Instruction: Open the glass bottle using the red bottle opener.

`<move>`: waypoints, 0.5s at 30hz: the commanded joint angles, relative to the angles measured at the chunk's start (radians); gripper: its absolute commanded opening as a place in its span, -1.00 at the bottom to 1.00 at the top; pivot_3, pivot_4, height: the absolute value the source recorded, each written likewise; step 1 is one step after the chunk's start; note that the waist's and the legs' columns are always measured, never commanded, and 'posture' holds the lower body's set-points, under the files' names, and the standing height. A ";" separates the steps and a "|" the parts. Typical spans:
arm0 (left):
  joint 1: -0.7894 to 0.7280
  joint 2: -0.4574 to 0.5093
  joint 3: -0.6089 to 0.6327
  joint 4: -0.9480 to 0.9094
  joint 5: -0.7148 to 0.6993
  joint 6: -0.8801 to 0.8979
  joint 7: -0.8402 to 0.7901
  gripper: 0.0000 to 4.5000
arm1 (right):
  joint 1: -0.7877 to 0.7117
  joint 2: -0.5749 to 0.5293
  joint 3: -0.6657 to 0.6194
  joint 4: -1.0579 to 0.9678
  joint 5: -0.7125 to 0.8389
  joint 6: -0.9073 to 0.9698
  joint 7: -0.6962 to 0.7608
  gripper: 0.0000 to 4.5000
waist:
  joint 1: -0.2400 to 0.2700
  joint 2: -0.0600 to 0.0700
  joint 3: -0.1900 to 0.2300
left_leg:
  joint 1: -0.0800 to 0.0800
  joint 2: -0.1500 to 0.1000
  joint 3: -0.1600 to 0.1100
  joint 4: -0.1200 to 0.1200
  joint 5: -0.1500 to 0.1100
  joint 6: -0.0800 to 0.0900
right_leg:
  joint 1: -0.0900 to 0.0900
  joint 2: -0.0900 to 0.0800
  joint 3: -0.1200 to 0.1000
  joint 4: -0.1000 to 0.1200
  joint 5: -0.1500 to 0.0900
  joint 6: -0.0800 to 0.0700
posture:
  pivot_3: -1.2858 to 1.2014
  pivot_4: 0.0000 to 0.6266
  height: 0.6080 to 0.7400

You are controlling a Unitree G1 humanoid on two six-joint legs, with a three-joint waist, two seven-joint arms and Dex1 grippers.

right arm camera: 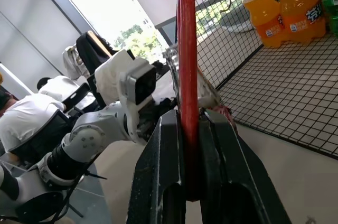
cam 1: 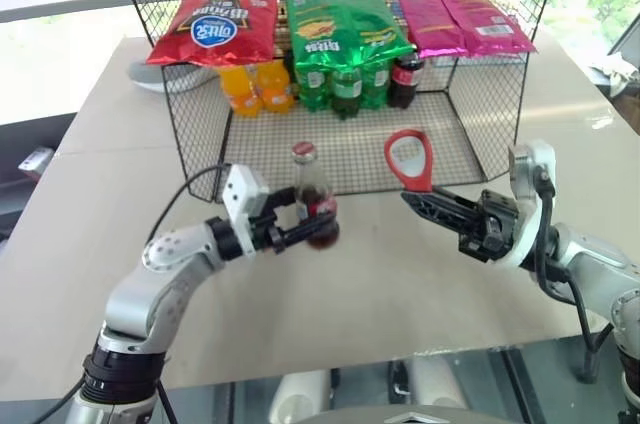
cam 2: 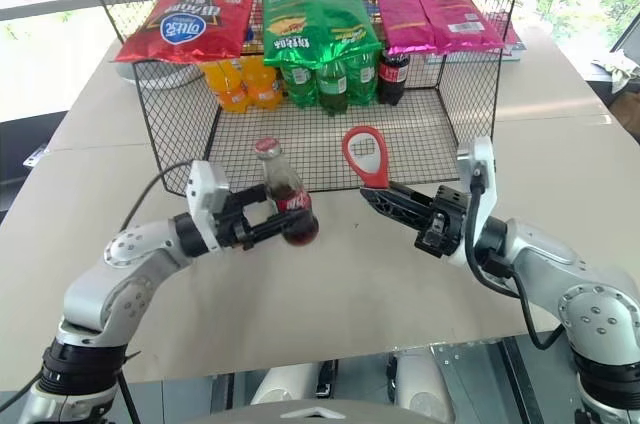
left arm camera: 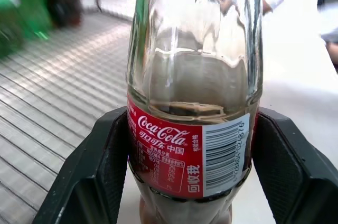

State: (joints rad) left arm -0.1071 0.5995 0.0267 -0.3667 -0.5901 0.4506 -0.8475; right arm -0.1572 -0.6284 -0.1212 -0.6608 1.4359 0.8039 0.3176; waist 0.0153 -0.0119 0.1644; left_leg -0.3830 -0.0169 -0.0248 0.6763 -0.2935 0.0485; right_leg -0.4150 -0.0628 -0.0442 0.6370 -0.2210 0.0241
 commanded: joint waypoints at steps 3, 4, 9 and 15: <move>0.001 -0.003 0.031 -0.044 -0.035 -0.019 -0.036 0.98 | 0.015 0.000 -0.003 -0.035 -0.021 -0.022 0.001 -1.00 | -0.001 0.000 0.000 | 0.001 0.000 0.000 0.000 0.000 0.000 | 0.000 0.000 0.000 0.000 0.000 0.000 | 0.03 -0.52 1.00; -0.003 -0.007 0.044 -0.050 -0.045 -0.014 -0.030 0.98 | 0.018 0.000 -0.002 -0.037 -0.026 -0.023 0.002 -1.00 | -0.001 0.000 0.000 | 0.001 0.000 0.000 0.000 0.000 0.000 | 0.000 0.000 0.000 0.000 0.000 0.000 | 0.03 -0.52 1.00; -0.028 0.007 0.079 -0.073 -0.093 0.012 -0.028 0.98 | 0.022 0.008 0.003 -0.039 -0.043 -0.026 0.005 -1.00 | -0.001 0.000 0.000 | 0.001 0.000 0.000 0.000 0.000 0.000 | 0.000 0.000 0.000 0.000 0.000 0.000 | 0.03 -0.52 1.00; -0.044 0.029 0.074 -0.068 -0.105 0.026 -0.058 0.98 | 0.014 0.012 0.005 -0.033 -0.059 -0.026 0.013 -1.00 | -0.001 0.000 0.000 | 0.001 0.000 0.000 0.000 0.000 0.000 | 0.000 0.001 0.000 0.001 0.000 0.000 | 0.03 -0.52 1.00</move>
State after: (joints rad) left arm -0.1370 0.6131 0.0843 -0.4019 -0.6732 0.4762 -0.8918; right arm -0.1327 -0.6190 -0.1125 -0.6614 1.3727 0.7995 0.3189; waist 0.0141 -0.0118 0.1643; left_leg -0.3819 -0.0169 -0.0247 0.6764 -0.2935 0.0485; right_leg -0.4148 -0.0616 -0.0436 0.6379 -0.2210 0.0242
